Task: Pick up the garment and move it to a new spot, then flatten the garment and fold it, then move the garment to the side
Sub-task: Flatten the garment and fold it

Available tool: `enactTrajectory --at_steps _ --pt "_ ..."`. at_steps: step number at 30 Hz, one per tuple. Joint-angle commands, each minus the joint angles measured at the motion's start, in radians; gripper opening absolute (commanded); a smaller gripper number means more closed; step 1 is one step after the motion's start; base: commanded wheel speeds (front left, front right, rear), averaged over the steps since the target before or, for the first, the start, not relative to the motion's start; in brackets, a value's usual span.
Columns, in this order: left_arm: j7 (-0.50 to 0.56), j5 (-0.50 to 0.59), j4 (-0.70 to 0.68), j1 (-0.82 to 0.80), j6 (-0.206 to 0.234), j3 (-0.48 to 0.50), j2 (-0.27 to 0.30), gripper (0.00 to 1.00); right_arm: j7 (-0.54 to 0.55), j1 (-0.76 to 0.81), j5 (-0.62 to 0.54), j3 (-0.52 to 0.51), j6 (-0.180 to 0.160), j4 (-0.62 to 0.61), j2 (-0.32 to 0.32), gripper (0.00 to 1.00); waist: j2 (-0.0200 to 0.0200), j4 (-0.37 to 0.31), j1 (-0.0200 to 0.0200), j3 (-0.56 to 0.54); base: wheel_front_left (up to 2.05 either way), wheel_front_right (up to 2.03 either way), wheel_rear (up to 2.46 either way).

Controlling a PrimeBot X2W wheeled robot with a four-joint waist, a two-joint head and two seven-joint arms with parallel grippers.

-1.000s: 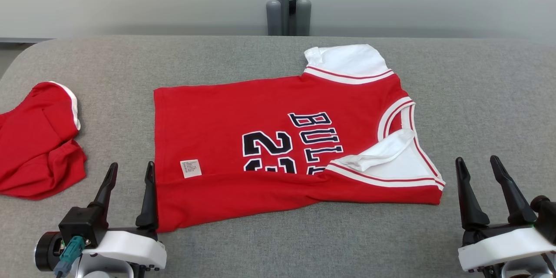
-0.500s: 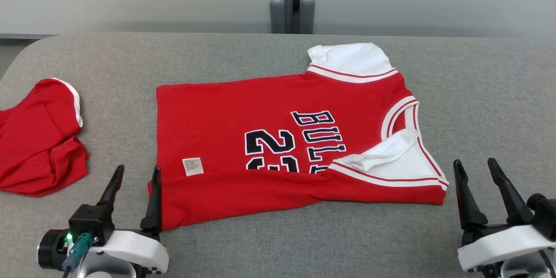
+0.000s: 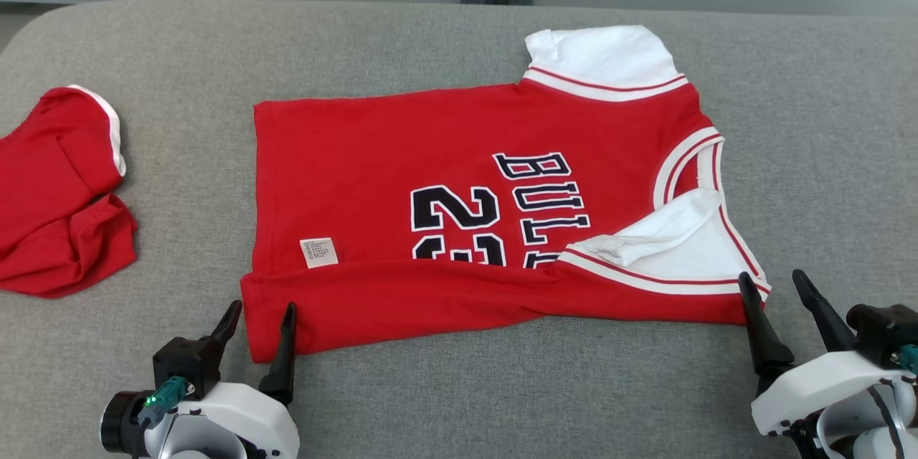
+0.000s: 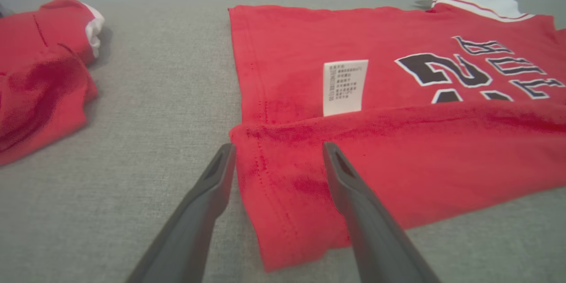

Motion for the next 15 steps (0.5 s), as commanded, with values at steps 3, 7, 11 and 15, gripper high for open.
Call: enactTrajectory --at_steps 3,7,11,15 --pt "0.008 -0.026 0.048 -0.028 -0.024 -0.002 -0.009 1.0 0.004 -0.033 -0.002 0.0 0.0 0.037 -0.012 1.0 0.0 0.004 0.0 0.031 0.0 0.0 0.0" --pt "0.017 -0.041 0.1 -0.05 -0.043 -0.005 -0.012 1.0 0.013 -0.059 0.006 0.001 0.0 0.079 -0.015 1.0 0.0 0.008 0.0 0.051 0.0 0.0 0.0" --pt "0.042 -0.071 0.15 -0.065 -0.062 -0.004 -0.022 1.0 0.038 -0.078 0.02 0.019 0.0 0.119 -0.015 1.0 0.0 0.01 0.0 0.061 0.0 0.0 0.0" --pt "0.081 -0.105 0.17 -0.069 -0.094 -0.01 -0.034 0.7 0.064 -0.083 0.06 0.04 0.0 0.147 -0.008 0.58 0.0 0.011 0.0 0.063 0.0 0.0 0.0"
